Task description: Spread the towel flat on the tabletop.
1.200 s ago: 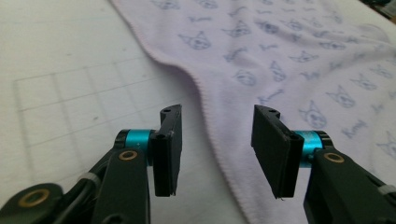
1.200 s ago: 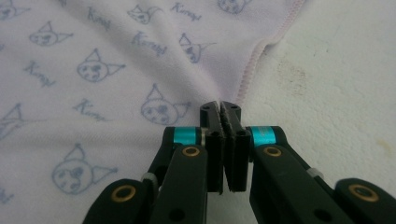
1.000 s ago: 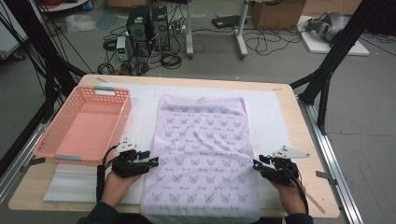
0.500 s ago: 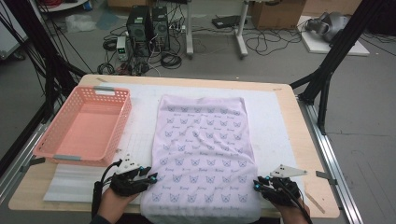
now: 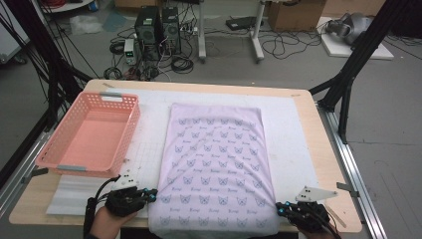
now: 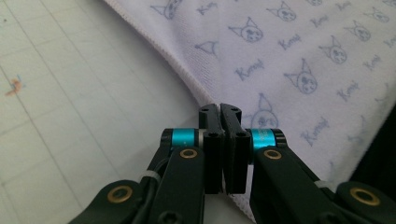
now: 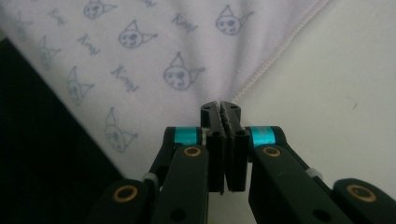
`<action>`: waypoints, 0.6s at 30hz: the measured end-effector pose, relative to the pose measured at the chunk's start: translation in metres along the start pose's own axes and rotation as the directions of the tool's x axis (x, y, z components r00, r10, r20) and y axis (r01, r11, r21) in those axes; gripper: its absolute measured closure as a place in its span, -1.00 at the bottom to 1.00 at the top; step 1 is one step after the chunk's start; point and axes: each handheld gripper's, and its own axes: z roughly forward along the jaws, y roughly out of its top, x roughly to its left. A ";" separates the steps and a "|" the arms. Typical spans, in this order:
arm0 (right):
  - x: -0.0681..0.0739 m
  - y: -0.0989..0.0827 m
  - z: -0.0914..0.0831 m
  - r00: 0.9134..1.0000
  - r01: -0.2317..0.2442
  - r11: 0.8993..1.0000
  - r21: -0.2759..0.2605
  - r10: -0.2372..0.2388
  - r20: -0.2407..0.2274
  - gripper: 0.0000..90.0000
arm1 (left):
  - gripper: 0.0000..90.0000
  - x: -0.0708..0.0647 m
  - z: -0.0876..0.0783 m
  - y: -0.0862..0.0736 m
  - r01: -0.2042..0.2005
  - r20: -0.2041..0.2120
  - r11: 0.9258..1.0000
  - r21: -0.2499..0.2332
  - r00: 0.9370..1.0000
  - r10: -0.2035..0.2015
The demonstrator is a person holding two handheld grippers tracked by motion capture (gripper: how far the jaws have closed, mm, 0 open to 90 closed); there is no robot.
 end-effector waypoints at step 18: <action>-0.042 0.047 0.040 0.964 -0.126 0.973 -0.195 0.167 0.209 0.33 | 0.15 0.039 0.039 0.039 0.089 -0.058 0.986 -0.144 0.993 -0.098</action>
